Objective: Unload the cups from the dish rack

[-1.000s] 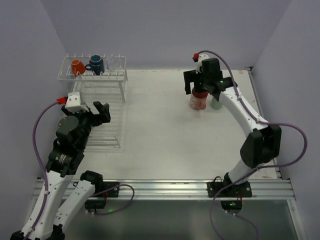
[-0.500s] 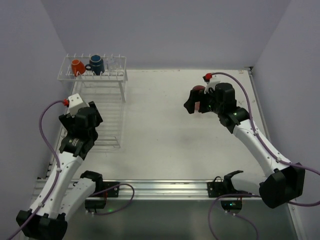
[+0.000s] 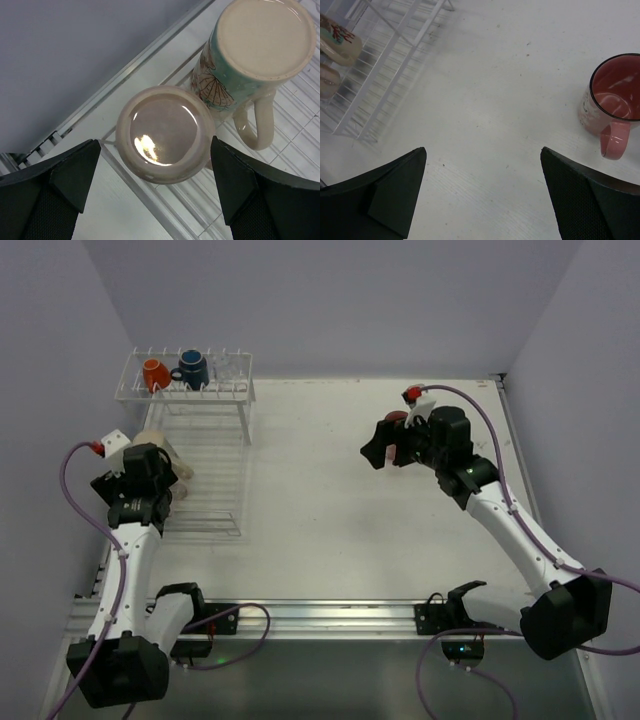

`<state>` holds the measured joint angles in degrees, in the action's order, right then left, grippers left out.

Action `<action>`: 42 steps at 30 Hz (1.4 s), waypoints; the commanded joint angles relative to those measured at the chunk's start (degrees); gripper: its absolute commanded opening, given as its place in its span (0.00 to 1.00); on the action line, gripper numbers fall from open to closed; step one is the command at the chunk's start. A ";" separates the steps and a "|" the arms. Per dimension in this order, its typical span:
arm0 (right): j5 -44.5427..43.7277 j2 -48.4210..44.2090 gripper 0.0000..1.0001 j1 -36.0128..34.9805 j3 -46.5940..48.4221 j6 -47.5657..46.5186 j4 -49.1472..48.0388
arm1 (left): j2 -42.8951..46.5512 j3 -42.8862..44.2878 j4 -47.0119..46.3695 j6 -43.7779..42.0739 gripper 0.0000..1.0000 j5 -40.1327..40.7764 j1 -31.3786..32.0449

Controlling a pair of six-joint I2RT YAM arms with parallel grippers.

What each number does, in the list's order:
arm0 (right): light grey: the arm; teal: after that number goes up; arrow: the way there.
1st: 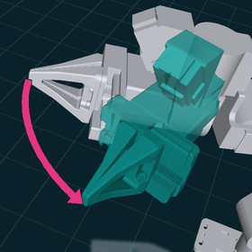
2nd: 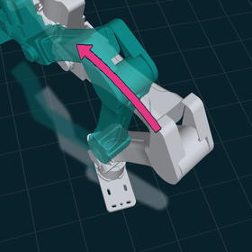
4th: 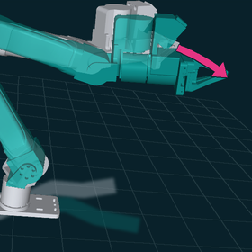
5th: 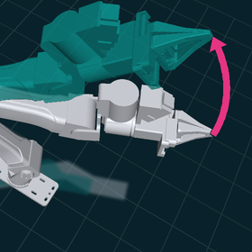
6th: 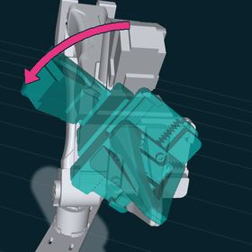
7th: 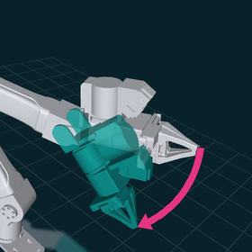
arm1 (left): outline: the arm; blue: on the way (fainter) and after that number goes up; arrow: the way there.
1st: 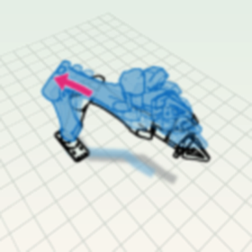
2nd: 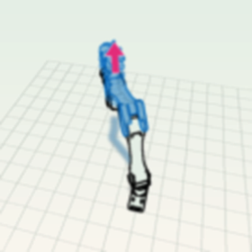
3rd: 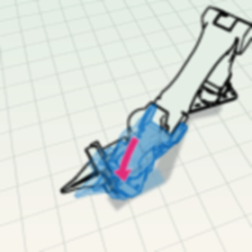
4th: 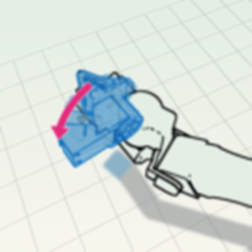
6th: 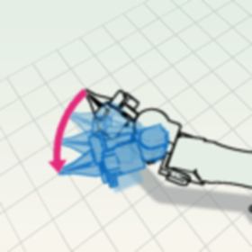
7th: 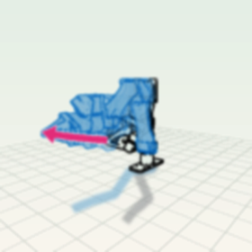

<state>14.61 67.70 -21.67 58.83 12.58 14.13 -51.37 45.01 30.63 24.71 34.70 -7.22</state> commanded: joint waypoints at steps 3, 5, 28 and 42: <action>3.40 -2.40 0.99 -1.62 0.06 -0.97 -3.05 | -2.68 -0.37 -4.79 -0.63 1.00 -6.83 -1.74; 3.49 -2.40 0.99 -2.49 -0.03 -1.33 -3.06 | -3.73 -0.54 -5.41 -0.63 1.00 -6.75 -2.00; 2.53 -2.57 0.99 -3.99 0.15 -2.73 -2.27 | -9.54 -1.86 -7.78 -1.07 0.80 -8.42 -5.78; 3.76 -1.78 0.99 -4.61 0.15 -1.68 -3.41 | 1.80 3.40 -1.73 -3.00 0.14 -13.60 -5.70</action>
<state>16.67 65.98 -25.85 58.76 10.90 13.26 -52.53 42.85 29.04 23.18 22.61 -12.38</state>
